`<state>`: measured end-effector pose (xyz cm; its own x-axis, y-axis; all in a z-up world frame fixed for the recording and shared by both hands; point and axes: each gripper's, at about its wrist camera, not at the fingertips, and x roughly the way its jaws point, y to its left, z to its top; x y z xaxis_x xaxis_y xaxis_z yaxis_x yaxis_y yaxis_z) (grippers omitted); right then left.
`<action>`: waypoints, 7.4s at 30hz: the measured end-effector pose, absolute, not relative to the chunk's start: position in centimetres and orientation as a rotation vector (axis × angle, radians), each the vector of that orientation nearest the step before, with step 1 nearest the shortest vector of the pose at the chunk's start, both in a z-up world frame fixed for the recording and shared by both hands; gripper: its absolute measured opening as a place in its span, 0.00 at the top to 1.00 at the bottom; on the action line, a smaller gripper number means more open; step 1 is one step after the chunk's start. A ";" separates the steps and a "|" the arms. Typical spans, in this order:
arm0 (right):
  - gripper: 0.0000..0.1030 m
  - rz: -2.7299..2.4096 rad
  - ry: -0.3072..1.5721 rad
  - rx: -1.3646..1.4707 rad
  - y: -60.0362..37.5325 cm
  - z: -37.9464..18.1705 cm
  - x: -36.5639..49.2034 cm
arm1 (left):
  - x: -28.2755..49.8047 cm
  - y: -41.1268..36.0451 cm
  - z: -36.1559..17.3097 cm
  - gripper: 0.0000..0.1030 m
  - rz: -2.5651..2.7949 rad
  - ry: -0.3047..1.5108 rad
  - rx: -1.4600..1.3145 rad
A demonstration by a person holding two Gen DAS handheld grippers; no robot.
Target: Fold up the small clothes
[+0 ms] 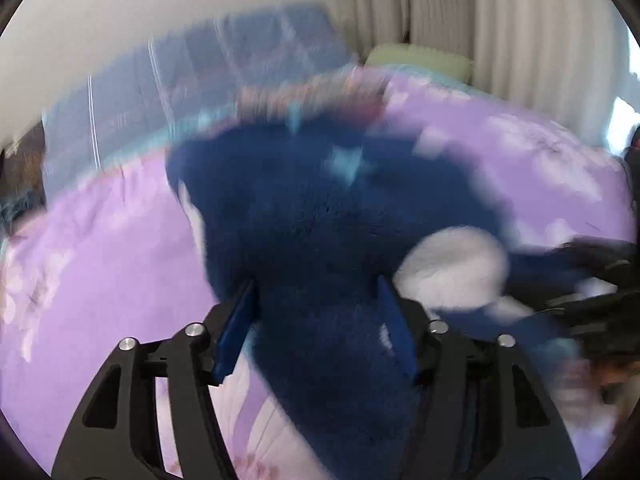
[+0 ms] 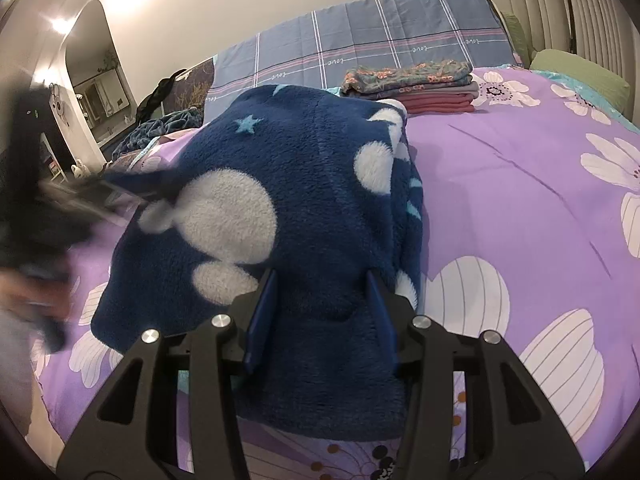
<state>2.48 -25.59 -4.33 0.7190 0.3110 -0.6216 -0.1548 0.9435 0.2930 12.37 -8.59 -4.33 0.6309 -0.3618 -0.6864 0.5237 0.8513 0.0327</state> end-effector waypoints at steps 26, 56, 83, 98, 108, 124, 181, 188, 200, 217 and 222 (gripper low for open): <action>0.71 0.273 0.712 0.125 -24.0 -3.2 7.1 | 13.1 -6.1 0.9 0.71 -0.605 0.655 0.032; 0.71 0.285 0.677 0.144 -24.1 -3.6 7.1 | 27.2 -7.9 -4.5 0.70 -0.357 0.702 0.141; 0.70 0.290 0.720 0.106 -24.1 -1.3 6.4 | 19.4 -8.0 -3.4 0.53 -0.530 0.683 0.137; 0.70 0.322 0.887 0.109 -25.7 -4.6 21.0 | 19.5 -7.8 -3.6 0.53 -0.549 0.653 0.114; 0.68 0.303 0.840 0.062 -25.4 -4.2 20.1 | 22.0 -5.3 0.3 0.53 -0.550 0.630 -0.086; 0.68 0.288 0.822 0.029 -25.0 -3.8 19.7 | 25.5 -6.0 -2.1 0.48 -0.389 0.747 0.063; 0.06 0.082 0.978 1.266 -30.1 -8.6 2.5 | 9.3 -10.2 -3.3 0.27 -0.539 0.591 0.306; 0.02 -0.015 0.926 1.187 -28.1 -7.8 4.1 | 9.3 -10.3 -3.3 0.27 -0.537 0.588 0.302; 0.13 0.007 0.886 1.009 -28.1 -7.8 3.8 | 9.1 -8.6 -2.8 0.15 -0.589 0.551 0.198; 0.09 0.034 0.851 0.945 -27.9 -7.6 3.1 | 28.1 -3.1 -6.7 0.01 -0.659 0.925 -0.472; 0.06 0.051 0.831 0.919 -27.5 -7.5 3.3 | 30.9 -4.2 -7.5 0.01 -0.701 0.915 -0.415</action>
